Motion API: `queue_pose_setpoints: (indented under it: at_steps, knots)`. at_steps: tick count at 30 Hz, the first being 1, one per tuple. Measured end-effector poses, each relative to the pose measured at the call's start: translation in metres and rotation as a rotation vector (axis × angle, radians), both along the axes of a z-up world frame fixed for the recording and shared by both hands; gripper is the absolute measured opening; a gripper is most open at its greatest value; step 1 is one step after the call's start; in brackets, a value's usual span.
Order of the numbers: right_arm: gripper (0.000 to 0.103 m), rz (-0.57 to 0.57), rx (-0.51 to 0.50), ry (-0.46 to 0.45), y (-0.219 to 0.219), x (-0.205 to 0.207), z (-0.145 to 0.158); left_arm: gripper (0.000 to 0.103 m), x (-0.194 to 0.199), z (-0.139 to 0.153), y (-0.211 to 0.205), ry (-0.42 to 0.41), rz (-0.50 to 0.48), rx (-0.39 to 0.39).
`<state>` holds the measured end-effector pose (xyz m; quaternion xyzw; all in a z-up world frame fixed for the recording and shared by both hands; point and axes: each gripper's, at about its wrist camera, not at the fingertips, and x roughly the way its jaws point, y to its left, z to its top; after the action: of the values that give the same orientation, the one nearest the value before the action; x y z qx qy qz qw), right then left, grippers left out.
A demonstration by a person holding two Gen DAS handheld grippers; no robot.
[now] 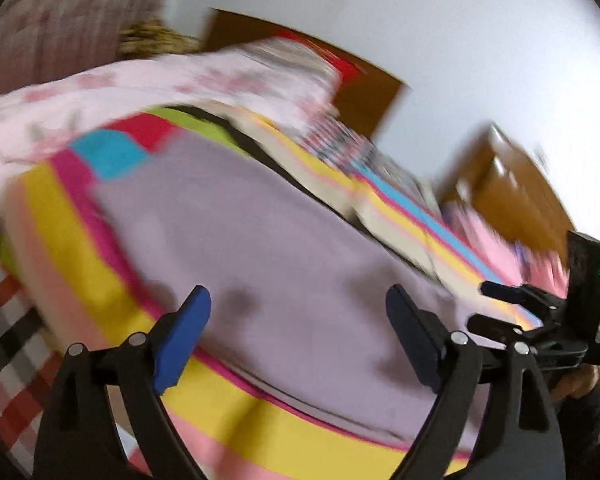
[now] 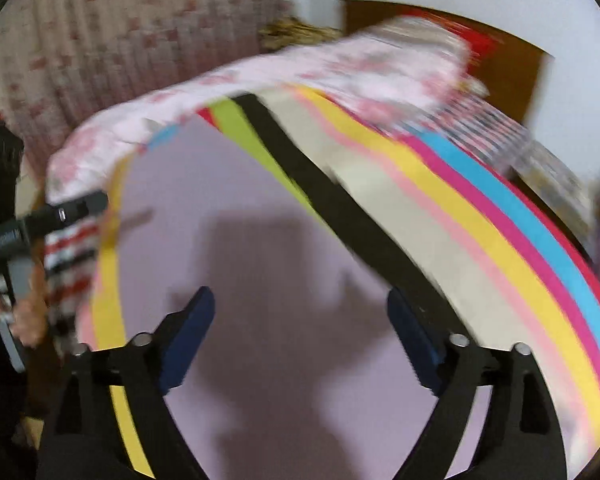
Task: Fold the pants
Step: 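Open both tools and release the folded lilac pants onto the sheet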
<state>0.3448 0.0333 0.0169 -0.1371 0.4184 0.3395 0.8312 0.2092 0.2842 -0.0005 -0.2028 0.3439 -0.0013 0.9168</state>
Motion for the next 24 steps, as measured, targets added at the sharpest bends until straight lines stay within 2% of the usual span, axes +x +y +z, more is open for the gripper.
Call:
queue_pose_setpoints:
  at_steps: [1, 3, 6, 7, 8, 10, 13, 15, 18, 19, 20, 21, 23, 24]
  knots:
    - [0.087, -0.089, -0.052, -0.004, -0.032, -0.015, -0.008, 0.090, 0.002, -0.003, -0.019, 0.015, -0.047, 0.024]
    - [0.087, -0.197, -0.103, 0.016, -0.073, -0.036, -0.017, 0.090, 0.004, -0.011, -0.061, 0.049, -0.150, 0.097]
    - [0.087, -0.306, -0.146, 0.077, -0.134, -0.067, -0.040, 0.090, 0.009, -0.031, -0.099, 0.149, -0.213, 0.209]
    - [0.086, -0.348, -0.185, 0.109, -0.157, -0.077, -0.054, 0.095, 0.010, -0.038, -0.111, 0.171, -0.227, 0.273]
    - [0.086, -0.361, -0.100, 0.131, -0.176, -0.085, -0.055, 0.097, 0.011, -0.040, -0.118, 0.172, -0.229, 0.334]
    - [0.086, -0.419, -0.047, 0.147, -0.205, -0.097, -0.055, 0.097, 0.016, -0.043, -0.125, 0.215, -0.218, 0.423]
    - [0.086, -0.430, -0.043, 0.087, -0.229, -0.121, -0.044, 0.097, 0.016, -0.025, -0.132, 0.206, -0.214, 0.342]
    - [0.086, -0.466, -0.048, 0.032, -0.244, -0.132, -0.037, 0.097, 0.010, -0.010, -0.154, 0.166, -0.234, 0.342]
    - [0.086, -0.569, 0.020, -0.030, -0.294, -0.140, -0.032, 0.097, 0.007, 0.008, -0.210, 0.108, -0.363, 0.348]
    - [0.086, -0.603, 0.011, -0.027, -0.305, -0.137, -0.034, 0.099, 0.010, 0.008, -0.236, 0.102, -0.431, 0.344]
    - [0.086, -0.651, -0.041, 0.007, -0.319, -0.131, -0.044, 0.099, 0.014, 0.007, -0.254, 0.112, -0.462, 0.350]
    - [0.091, -0.715, -0.143, 0.058, -0.335, -0.126, -0.060, 0.099, 0.018, 0.003, -0.271, 0.124, -0.483, 0.365]
    - [0.088, -0.718, 0.002, 0.083, -0.369, -0.138, -0.064, 0.099, 0.025, -0.004, -0.306, 0.146, -0.516, 0.384]
    - [0.088, -0.728, -0.032, 0.068, -0.378, -0.147, -0.063, 0.099, 0.027, -0.006, -0.317, 0.159, -0.528, 0.380]
